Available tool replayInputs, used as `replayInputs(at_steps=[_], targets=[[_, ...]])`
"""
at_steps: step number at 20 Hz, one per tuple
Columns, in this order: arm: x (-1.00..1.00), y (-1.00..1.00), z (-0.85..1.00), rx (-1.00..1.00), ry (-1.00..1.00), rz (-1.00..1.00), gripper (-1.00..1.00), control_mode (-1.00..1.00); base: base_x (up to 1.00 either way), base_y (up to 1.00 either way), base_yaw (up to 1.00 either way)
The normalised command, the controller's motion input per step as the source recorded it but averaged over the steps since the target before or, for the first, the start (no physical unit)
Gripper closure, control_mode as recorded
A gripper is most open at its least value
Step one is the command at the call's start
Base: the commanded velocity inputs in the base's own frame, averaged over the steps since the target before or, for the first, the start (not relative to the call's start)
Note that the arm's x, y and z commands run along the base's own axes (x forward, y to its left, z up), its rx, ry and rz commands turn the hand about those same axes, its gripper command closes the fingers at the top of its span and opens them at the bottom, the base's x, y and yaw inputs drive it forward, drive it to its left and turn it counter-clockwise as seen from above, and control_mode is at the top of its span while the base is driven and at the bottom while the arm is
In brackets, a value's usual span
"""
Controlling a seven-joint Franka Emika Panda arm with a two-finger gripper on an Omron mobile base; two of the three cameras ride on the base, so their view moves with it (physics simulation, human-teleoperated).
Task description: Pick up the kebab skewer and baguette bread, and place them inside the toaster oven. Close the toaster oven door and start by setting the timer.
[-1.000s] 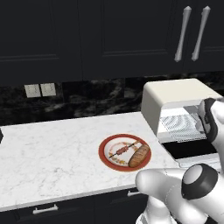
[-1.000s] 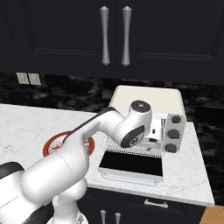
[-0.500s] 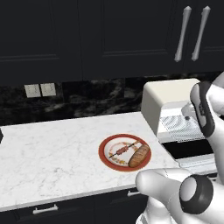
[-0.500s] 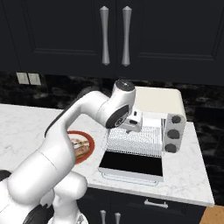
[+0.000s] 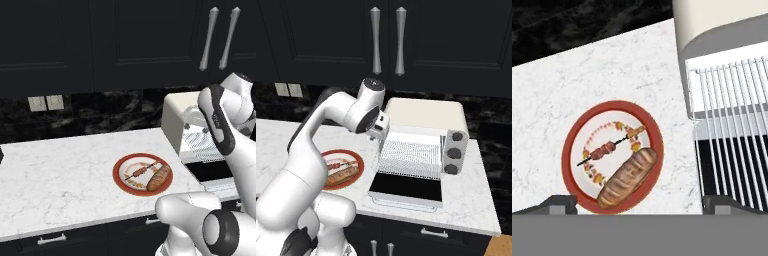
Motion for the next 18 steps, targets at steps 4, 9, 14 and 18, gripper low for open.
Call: replayInputs(at_steps=[4,9,14,18], targets=[[0.00,0.94,0.00,0.15,0.00,0.00,-1.00,-1.00,0.00,0.00,0.00],[0.16,0.98,-0.02,0.06,0.00,0.00,-1.00,-1.00,0.00,0.00,0.00],[0.03,0.31,-0.41,-0.07,0.09,-0.10,-1.00,-1.00,0.00,0.00,0.00],[-0.02,0.00,-0.27,-0.04,0.38,-0.30,-1.00,-1.00,0.00,0.00,0.00]])
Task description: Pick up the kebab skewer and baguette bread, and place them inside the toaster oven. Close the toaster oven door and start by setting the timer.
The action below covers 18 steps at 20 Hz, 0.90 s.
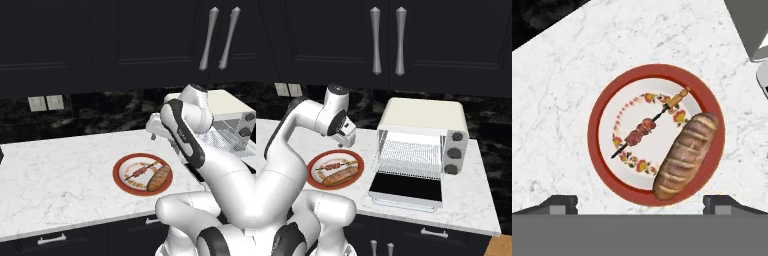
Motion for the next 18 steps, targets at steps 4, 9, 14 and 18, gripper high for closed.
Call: replayInputs(at_steps=[4,9,14,18], targets=[[0.00,0.00,-0.35,0.00,0.39,-0.31,-1.00,-1.00,0.00,0.00,0.00],[0.00,-0.02,-0.45,0.00,0.24,-0.14,-1.00,-1.00,0.00,0.00,0.00],[0.01,0.00,-0.46,0.00,0.16,-0.05,-1.00,-1.00,0.00,0.00,0.00],[0.13,0.00,-0.48,0.00,0.12,-0.05,-1.00,-1.00,0.00,0.00,0.00]])
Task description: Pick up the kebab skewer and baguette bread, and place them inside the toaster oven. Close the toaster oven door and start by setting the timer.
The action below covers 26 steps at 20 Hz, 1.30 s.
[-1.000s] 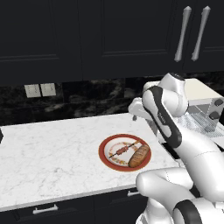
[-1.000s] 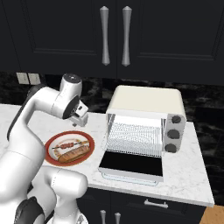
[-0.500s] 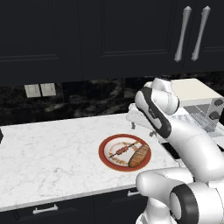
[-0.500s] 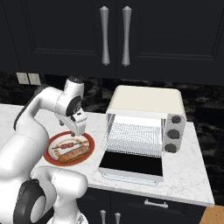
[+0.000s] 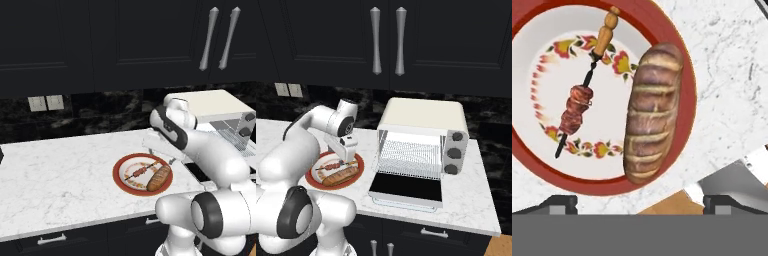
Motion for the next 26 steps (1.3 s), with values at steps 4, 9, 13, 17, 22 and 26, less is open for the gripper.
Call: replayInputs(at_steps=[4,9,13,17,22,26], targets=[[0.13,-0.04,-0.47,0.00,0.11,-0.02,-1.00,-1.00,0.00,0.00,0.00],[0.15,-0.05,-0.51,-0.04,0.10,0.00,-1.00,-1.00,0.00,0.00,0.00],[0.02,0.00,-0.57,-0.09,0.12,0.00,-1.00,-1.00,0.00,0.00,0.00],[0.00,0.00,-0.39,-0.10,0.01,-0.03,-1.00,-1.00,0.00,0.00,0.00],[0.00,0.00,-0.22,-0.05,-0.01,-0.03,-1.00,-1.00,0.00,0.00,0.00],[0.00,0.00,-0.20,-0.03,-0.02,-0.01,-1.00,-1.00,0.00,0.00,0.00]])
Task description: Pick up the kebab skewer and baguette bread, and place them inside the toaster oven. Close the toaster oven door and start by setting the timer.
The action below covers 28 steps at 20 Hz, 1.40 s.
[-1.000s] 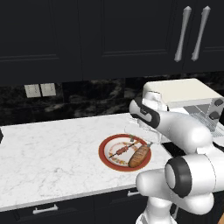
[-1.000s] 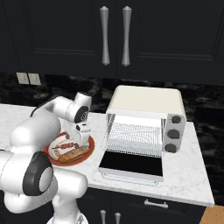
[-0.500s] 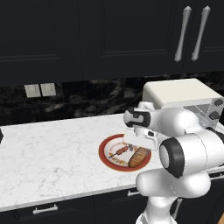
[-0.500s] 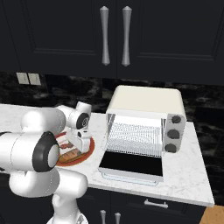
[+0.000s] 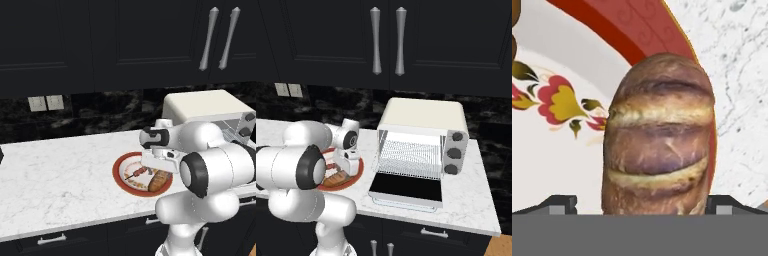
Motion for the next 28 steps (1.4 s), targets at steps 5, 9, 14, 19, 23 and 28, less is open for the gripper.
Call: replayInputs(at_steps=[5,9,14,19,23,28], targets=[[-0.10,0.00,-0.05,0.00,-0.12,0.00,-1.00,-1.00,0.00,0.00,0.00],[-0.41,0.00,0.00,0.00,-0.25,0.01,-1.00,-1.00,0.00,0.00,0.00],[-0.14,0.00,-0.04,0.00,-0.22,0.01,-1.00,-1.00,0.00,0.00,0.00],[0.01,0.00,-0.04,0.00,-0.07,0.00,-1.00,-1.00,0.00,0.00,0.00],[0.07,0.02,0.00,0.00,0.00,0.00,-1.00,-1.00,0.00,0.00,0.00],[0.00,0.00,0.00,0.00,0.00,0.00,-1.00,-1.00,0.00,0.00,0.00]])
